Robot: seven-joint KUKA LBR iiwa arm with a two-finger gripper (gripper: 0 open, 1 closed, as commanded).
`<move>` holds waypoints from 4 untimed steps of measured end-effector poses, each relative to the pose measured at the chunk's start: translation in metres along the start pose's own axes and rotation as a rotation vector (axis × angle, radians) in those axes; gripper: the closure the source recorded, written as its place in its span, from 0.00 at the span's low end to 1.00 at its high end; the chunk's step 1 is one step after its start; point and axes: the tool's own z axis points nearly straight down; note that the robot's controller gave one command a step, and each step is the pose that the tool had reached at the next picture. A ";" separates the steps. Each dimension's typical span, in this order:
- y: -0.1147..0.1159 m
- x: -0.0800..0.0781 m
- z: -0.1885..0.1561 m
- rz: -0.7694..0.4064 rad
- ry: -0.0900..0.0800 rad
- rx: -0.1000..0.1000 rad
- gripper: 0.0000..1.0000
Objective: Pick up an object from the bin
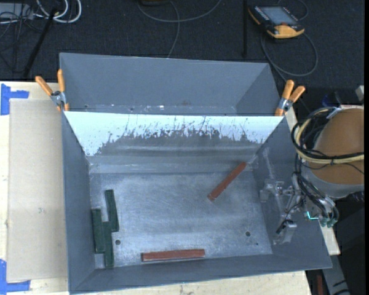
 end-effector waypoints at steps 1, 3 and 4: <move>0.034 -0.072 0.089 -0.090 -0.017 0.002 0.00; 0.089 -0.131 0.069 0.017 -0.011 0.001 0.00; 0.089 -0.132 0.086 0.075 -0.008 0.000 0.00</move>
Offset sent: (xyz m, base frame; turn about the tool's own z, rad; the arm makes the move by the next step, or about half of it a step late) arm 0.0681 0.0323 -0.0869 -0.0876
